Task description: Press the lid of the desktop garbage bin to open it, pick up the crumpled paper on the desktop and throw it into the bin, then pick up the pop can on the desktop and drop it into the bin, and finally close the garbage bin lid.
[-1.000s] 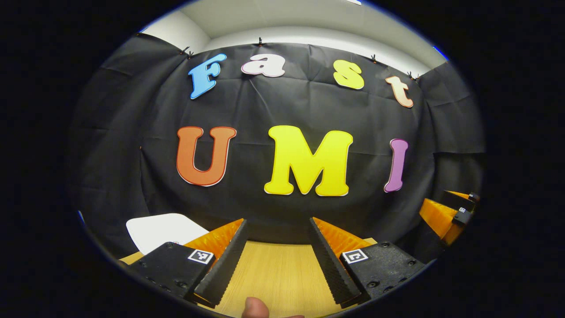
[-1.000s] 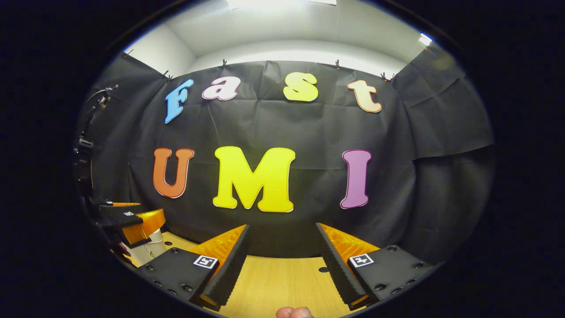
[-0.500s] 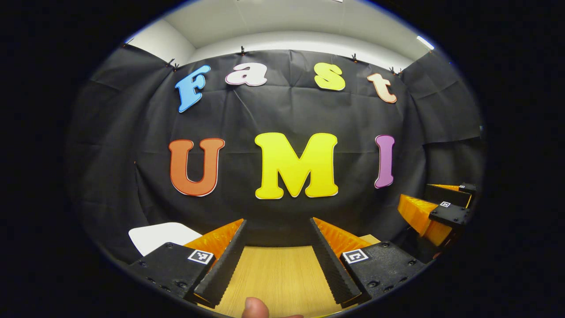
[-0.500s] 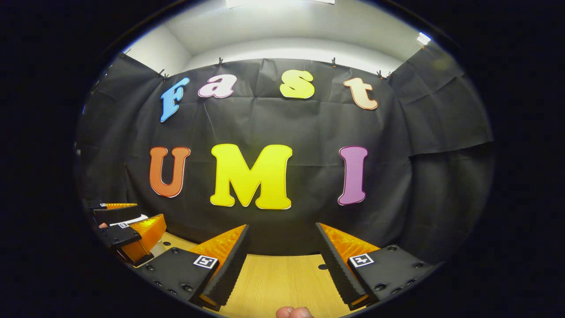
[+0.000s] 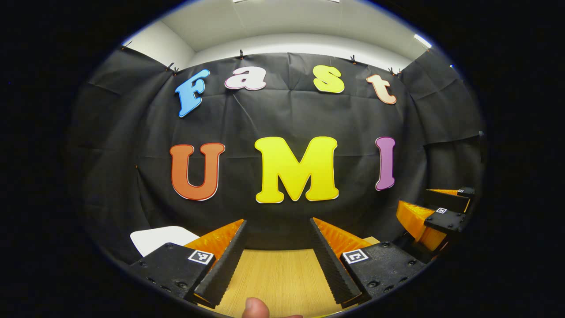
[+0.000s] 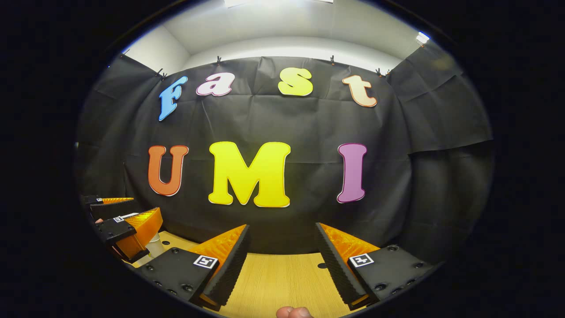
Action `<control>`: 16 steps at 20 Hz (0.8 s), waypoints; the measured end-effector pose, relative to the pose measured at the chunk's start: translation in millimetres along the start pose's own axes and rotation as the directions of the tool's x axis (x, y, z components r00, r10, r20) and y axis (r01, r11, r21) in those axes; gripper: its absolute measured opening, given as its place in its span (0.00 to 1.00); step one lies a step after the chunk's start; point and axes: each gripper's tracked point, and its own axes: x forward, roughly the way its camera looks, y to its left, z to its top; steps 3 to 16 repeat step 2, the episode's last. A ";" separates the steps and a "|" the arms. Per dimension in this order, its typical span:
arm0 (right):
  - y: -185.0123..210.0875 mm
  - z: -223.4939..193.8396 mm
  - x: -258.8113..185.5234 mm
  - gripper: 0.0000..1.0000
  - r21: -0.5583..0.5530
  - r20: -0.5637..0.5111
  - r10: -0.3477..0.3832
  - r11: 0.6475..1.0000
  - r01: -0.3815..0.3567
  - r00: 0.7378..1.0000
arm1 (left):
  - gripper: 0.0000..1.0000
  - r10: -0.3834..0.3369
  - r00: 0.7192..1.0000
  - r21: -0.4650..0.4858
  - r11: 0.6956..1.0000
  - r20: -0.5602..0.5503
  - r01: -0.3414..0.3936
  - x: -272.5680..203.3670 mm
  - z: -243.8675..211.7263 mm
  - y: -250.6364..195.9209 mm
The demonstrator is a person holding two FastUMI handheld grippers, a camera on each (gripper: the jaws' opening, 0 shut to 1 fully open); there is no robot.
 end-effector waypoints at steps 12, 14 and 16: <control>0.2 0.9 0.4 0.92 0.003 0.002 0.003 1.000 -0.003 1.000 | 0.90 0.000 1.000 -0.002 1.000 0.000 0.000 0.3 -1.0 -1.3; 0.2 0.9 0.4 0.92 0.003 0.002 0.003 1.000 -0.003 1.000 | 0.90 0.000 1.000 -0.002 1.000 0.000 0.000 0.3 -1.0 -1.3; 0.2 0.9 0.4 0.92 0.003 0.002 0.003 1.000 -0.003 1.000 | 0.90 0.000 1.000 -0.002 1.000 0.000 0.000 0.3 -1.0 -1.3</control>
